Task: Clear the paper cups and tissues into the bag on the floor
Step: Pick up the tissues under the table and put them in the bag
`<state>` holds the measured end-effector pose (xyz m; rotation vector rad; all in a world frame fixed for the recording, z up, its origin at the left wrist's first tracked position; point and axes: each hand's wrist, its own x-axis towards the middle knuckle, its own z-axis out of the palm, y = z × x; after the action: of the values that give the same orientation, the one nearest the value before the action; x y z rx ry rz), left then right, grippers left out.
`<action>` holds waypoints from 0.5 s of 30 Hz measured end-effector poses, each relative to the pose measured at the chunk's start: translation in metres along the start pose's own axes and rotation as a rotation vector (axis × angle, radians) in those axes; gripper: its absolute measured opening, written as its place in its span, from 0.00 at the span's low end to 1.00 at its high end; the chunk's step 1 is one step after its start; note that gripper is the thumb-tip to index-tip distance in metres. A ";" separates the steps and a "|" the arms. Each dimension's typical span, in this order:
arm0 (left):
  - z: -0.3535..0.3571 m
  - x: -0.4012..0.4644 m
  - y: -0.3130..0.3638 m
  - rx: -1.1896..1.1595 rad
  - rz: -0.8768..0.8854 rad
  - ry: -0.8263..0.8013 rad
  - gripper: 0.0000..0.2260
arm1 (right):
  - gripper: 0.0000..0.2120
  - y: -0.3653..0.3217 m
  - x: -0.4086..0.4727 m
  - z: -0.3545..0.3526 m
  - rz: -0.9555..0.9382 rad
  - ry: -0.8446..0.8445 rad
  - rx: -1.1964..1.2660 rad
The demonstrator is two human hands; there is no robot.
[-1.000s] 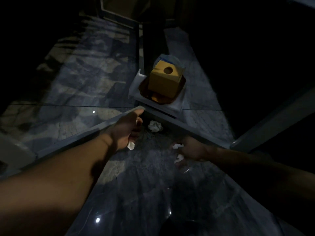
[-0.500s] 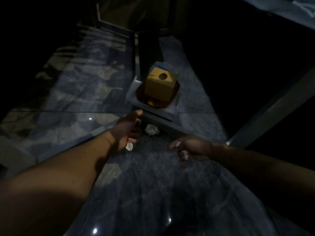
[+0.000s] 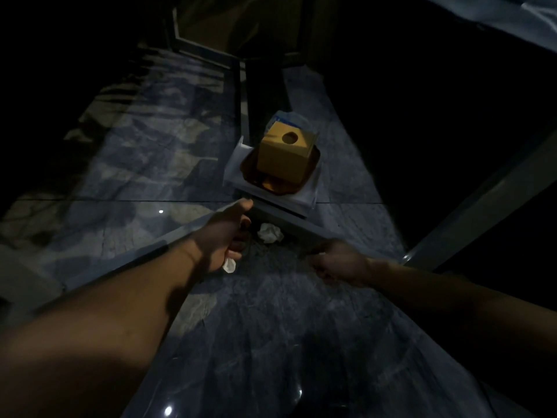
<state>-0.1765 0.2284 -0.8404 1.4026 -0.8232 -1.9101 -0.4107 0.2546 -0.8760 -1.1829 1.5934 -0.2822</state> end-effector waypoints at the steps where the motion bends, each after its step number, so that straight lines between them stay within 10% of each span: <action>1: -0.001 0.000 -0.001 0.002 -0.009 -0.002 0.19 | 0.08 0.002 0.005 0.000 -0.050 0.030 -0.158; 5: -0.008 0.000 -0.006 -0.006 -0.042 -0.012 0.20 | 0.19 0.009 0.027 0.008 -0.401 0.040 -0.847; 15: -0.041 0.006 -0.022 -0.090 -0.055 0.020 0.19 | 0.31 -0.025 0.071 0.051 -0.369 -0.052 -0.926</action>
<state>-0.1413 0.2318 -0.8709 1.4009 -0.6875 -1.9470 -0.3492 0.2050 -0.9213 -2.1729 1.4708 0.3006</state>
